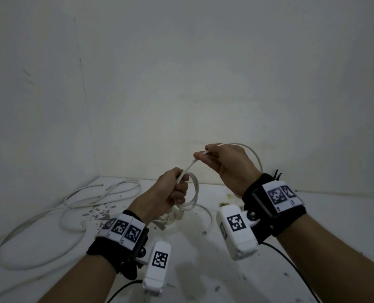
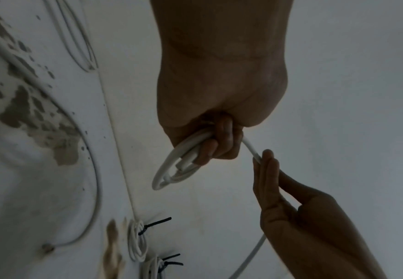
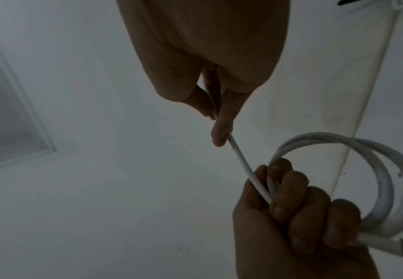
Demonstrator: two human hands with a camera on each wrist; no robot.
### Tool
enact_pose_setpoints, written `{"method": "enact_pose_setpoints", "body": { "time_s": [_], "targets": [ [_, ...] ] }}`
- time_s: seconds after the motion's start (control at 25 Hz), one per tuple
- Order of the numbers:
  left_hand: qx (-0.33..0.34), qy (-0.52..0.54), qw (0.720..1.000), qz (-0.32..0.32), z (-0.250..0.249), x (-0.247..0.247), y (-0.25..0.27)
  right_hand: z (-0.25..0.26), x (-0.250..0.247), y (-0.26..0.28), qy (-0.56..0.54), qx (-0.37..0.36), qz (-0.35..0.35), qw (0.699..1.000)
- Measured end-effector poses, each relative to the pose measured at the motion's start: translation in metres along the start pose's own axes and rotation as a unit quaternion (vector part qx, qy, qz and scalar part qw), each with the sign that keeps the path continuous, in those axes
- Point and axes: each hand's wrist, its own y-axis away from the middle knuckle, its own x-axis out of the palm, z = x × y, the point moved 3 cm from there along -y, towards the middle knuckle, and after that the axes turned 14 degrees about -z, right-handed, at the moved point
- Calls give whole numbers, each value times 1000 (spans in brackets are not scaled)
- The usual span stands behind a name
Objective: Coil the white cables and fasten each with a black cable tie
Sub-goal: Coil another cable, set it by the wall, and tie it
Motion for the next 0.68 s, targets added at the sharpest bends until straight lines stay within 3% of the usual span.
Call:
{"method": "enact_pose_setpoints", "body": {
  "time_s": [0.2,0.32,0.4,0.68],
  "targets": [
    [15,-75,997,-8,9,7,5,7,-5,-15,126,-31,-27,991],
    [10,-62,998,-30,15,4,6,9,-26,-20,292,-67,-36,953],
    [9,-72,997,-22,18,4,8,7,-40,-19,347,-75,-44,934],
    [37,-197,979,45,24,24,14,6,-46,-41,185,-73,-85,976]
  ]
}}
